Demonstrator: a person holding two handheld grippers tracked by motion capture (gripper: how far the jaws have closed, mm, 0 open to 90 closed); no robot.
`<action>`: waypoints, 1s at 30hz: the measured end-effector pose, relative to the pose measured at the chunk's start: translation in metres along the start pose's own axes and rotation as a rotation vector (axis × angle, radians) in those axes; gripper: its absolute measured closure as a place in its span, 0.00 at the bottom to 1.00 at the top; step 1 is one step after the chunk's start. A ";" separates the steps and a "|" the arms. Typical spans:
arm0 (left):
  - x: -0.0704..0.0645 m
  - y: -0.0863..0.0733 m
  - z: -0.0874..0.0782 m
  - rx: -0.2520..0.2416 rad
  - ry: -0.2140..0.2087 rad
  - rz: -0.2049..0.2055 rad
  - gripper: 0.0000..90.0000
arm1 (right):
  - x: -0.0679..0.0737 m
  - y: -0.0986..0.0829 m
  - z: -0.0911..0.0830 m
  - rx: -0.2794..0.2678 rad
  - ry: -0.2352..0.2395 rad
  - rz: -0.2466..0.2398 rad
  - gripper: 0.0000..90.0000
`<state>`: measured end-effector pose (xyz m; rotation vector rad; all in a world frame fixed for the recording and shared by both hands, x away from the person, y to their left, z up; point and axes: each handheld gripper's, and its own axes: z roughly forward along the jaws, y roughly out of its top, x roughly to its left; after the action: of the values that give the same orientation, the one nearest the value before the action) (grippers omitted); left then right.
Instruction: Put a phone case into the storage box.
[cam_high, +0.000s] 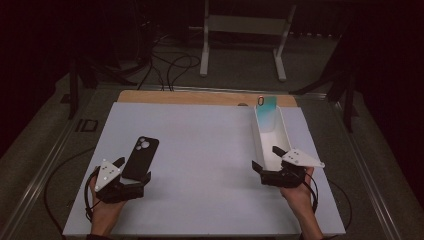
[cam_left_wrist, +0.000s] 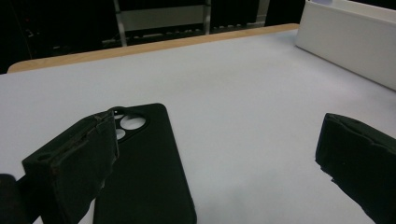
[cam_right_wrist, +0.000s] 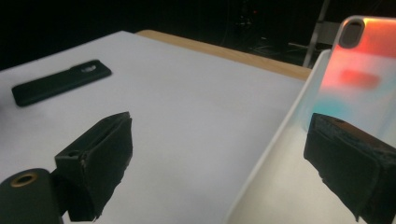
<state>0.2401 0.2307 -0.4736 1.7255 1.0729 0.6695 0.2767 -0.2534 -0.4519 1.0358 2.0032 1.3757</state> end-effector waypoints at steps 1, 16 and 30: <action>0.000 0.001 0.000 0.002 0.002 0.001 0.00 | 0.001 -0.002 0.000 0.002 -0.001 0.000 0.09; 0.009 0.006 0.005 0.080 0.070 -0.003 0.00 | 0.001 -0.017 -0.009 -0.019 -0.015 0.021 0.09; 0.023 0.005 0.030 0.225 0.109 -0.043 0.00 | -0.002 -0.017 -0.011 -0.026 -0.029 0.028 0.09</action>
<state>0.2768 0.2372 -0.4810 1.8677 1.2986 0.6411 0.2648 -0.2644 -0.4640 1.0700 1.9520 1.3901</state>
